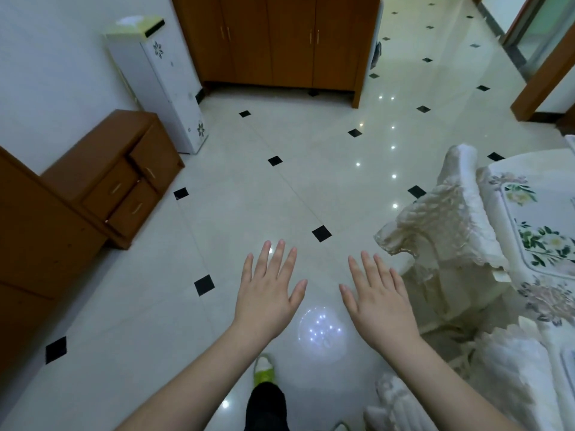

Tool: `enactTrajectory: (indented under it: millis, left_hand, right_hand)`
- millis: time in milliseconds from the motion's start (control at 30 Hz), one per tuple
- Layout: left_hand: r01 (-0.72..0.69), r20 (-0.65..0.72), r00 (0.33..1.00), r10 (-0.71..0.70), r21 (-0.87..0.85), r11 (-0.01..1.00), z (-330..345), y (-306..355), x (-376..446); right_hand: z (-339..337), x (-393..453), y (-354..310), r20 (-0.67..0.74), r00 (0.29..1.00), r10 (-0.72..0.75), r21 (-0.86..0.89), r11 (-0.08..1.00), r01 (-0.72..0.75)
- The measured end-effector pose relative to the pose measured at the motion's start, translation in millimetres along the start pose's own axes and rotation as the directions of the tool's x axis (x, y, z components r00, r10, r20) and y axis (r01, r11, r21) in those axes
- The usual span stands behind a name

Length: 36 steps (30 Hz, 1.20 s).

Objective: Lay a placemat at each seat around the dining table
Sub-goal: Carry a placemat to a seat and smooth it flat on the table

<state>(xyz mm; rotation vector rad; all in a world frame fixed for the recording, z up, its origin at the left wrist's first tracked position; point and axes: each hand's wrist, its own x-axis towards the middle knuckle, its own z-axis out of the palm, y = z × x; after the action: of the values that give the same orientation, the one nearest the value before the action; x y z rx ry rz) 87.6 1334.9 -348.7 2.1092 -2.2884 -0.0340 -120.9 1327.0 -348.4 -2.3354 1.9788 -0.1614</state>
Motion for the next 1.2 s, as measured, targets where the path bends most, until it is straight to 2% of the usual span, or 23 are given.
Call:
enactTrajectory:
  millis: [300,500,567,633,700,767,967,1200]
  left_hand:
    - [-0.038,-0.027,0.999,0.037,-0.012,0.999,-4,-120,96]
    - [-0.092,-0.009,0.996,0.092,-0.03,0.995,-9,-151,166]
    - [-0.119,-0.011,0.993,0.119,-0.054,0.991,-9,-150,191]
    - [-0.186,0.044,0.981,0.19,-0.075,0.98,-10,-144,217]
    - [-0.267,0.086,0.957,0.277,-0.113,0.957,-5,-136,241]
    - [-0.291,0.104,0.947,0.305,-0.135,0.947,1,-126,265]
    - [-0.298,0.097,0.946,0.309,-0.106,0.948,11,-93,355]
    - [-0.297,0.136,0.941,0.309,-0.104,0.949,10,-33,461]
  right_hand:
    - [4,128,-102,-0.023,0.998,-0.053,-0.002,0.999,0.053]
    - [7,181,-121,0.02,0.999,0.043,-0.01,0.999,-0.043]
    - [8,197,-114,0.016,0.998,0.066,-0.024,0.998,-0.065]
    - [4,214,-102,0.032,0.996,0.08,-0.026,0.996,-0.08]
    - [3,229,-87,0.06,0.997,0.044,-0.005,0.999,-0.044]
    - [6,246,-70,0.066,0.997,0.043,0.022,0.999,-0.045]
    - [21,314,-1,-0.043,0.982,0.186,0.006,0.983,-0.186]
    - [19,397,73,-0.046,0.978,0.204,0.017,0.979,-0.204]
